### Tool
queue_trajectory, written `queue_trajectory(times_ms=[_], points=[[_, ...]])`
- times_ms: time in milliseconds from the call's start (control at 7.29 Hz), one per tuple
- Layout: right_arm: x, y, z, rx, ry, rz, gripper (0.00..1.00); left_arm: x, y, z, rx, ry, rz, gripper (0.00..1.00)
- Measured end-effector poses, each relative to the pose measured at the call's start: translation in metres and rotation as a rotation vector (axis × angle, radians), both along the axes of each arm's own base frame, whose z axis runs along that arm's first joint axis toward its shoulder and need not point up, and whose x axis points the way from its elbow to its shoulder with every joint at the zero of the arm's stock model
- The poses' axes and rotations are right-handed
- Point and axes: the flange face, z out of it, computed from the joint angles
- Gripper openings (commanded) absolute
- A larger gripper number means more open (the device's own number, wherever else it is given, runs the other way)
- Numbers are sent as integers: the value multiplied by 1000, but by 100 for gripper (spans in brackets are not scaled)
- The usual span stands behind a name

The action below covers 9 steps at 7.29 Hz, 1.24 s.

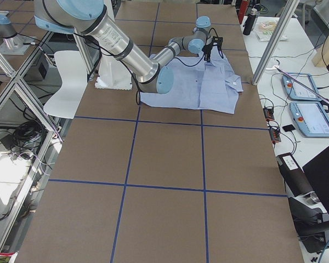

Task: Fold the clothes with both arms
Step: 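Carry the sleeve cuff with the right gripper across toward the collar, then release the sleeve on the shirt body and lift the right gripper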

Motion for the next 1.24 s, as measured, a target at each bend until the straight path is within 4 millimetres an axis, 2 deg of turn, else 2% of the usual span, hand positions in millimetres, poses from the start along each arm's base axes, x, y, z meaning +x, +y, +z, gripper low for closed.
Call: queue_trajectory(times_ms=[137, 275, 549, 824, 961, 1098, 1235], points=[[-5, 2, 0, 6, -1, -1, 71, 0, 0, 0, 0, 0, -1, 99], [-8, 5, 0, 9, -1, -3, 91, 0, 0, -1, 0, 2, -1, 99], [-25, 12, -10, 15, 5, 5, 95, 9, -12, -3, -6, 11, 8, 99], [-42, 16, -39, -14, -14, 33, 96, 33, -48, -7, -31, 29, 22, 99], [-43, 17, -47, -48, -30, 60, 98, 54, -73, -12, -46, 48, 27, 99], [-40, 14, -49, -78, -28, 83, 99, 86, -92, -16, -63, 75, 37, 99], [-26, 6, -41, -107, -6, 102, 99, 112, -102, -7, -97, 96, 42, 99]])
